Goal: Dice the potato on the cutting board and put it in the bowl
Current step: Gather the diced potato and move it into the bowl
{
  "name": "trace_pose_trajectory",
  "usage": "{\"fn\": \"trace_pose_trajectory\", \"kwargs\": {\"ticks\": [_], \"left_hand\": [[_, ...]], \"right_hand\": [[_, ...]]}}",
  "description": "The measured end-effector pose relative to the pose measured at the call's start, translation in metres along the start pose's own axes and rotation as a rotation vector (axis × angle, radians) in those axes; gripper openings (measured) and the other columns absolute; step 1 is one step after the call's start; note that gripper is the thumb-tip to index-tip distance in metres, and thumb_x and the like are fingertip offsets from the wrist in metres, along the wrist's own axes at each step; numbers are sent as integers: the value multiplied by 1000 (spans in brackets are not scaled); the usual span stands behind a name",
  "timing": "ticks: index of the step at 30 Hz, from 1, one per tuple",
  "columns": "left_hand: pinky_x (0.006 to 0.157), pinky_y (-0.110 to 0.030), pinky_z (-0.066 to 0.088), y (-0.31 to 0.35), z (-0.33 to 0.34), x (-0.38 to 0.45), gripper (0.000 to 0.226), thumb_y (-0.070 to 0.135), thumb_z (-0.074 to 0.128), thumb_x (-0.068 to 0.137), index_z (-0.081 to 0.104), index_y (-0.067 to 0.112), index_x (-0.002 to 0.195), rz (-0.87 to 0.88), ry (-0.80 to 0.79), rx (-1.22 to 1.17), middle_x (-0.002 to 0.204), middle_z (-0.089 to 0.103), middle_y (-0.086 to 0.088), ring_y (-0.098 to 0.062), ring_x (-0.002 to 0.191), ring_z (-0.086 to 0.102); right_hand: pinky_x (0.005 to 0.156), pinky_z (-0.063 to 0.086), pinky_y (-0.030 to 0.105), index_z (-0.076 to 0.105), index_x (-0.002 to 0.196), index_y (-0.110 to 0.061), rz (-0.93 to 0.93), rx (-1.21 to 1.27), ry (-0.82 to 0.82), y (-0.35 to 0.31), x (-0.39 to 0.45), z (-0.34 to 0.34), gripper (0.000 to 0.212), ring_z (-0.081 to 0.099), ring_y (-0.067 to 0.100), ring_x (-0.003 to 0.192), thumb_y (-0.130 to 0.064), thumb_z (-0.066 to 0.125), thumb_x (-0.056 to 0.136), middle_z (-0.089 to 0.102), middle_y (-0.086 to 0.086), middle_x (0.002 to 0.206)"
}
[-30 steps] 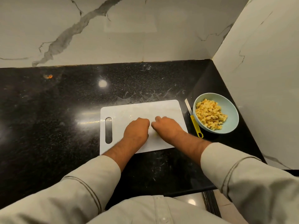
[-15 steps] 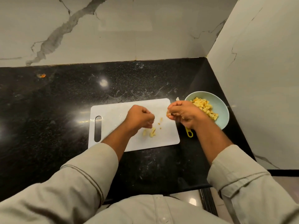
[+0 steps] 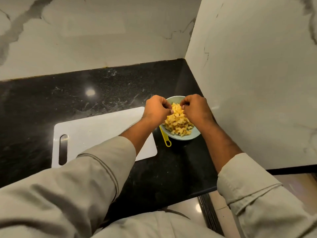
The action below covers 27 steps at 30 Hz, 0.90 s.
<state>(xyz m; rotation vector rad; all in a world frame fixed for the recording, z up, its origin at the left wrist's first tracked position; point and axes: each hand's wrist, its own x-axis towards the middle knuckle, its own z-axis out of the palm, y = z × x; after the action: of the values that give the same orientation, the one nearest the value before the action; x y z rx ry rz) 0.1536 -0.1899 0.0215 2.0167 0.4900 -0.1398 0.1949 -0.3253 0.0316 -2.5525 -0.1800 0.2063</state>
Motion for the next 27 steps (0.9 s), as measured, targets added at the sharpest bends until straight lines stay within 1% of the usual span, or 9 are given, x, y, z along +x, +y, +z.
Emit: {"fn": "trace_pose_trajectory", "kwargs": {"ticks": [2,5,9,11,14,18,22,24,27], "left_hand": [[57,-23,58,-4,2,-1,15,3,72,82,70,17,83,23,16,-8,82,70,-3,-12,66,67],[70,-33,60,-9,-3,-3,25,-6,61,83,72,16,85,47,62,-12,87,70,-3,-16,77,68],[74,-27,54,-44,-35,-18,23,-1,60,81,73,16,88,82,202,48,82,69,3,-11,76,65],[82,-24,48,-79,-57,-32,21,5,64,82,72,16,97,-1,237,207,99,69,0,-15,90,64],[95,-31,42,-128,-78,-56,28,17,69,85,67,17,113,-154,226,412,119,59,-4,-22,110,56],[89,-25,37,-157,-91,-74,28,17,66,88,66,16,116,-156,218,402,117,56,-4,-23,108,55],[87,-28,46,-153,-93,-75,17,12,64,87,72,15,102,-102,195,434,107,65,-4,-20,96,60],[85,-31,49,-150,-96,-74,17,9,61,87,74,16,96,-72,168,450,102,68,-4,-21,92,61],[88,-32,50,-148,-104,-73,19,10,62,87,73,14,103,-75,90,461,107,69,-6,-22,97,63]], "right_hand": [[74,49,22,71,97,-15,-93,10,59,1,-5,1,12,59,9,82,-10,62,91,67,-1,95],[80,51,24,71,99,-13,-138,44,57,-2,-9,1,10,59,8,84,-14,66,90,68,1,96],[86,50,24,73,104,-13,-198,126,-8,-17,-17,14,17,64,12,90,-10,62,91,71,1,100],[82,45,18,75,100,-10,-276,148,-90,-30,-25,32,21,66,15,90,-2,60,86,73,4,97],[89,45,21,74,104,-8,-317,60,-267,-47,-37,71,25,64,18,98,0,60,86,72,6,105],[98,37,26,64,122,-9,-317,-132,-420,-62,-47,111,33,54,25,115,-2,52,92,60,9,124],[93,44,36,66,107,-5,-372,-293,-467,-75,-64,126,25,52,33,109,-1,48,90,52,15,114],[95,44,38,65,117,-7,-379,-317,-495,-80,-74,129,30,52,33,111,-3,50,91,51,14,118],[100,42,35,54,135,-19,-381,-349,-507,-86,-84,132,44,48,28,116,-9,55,92,48,10,124]]}}
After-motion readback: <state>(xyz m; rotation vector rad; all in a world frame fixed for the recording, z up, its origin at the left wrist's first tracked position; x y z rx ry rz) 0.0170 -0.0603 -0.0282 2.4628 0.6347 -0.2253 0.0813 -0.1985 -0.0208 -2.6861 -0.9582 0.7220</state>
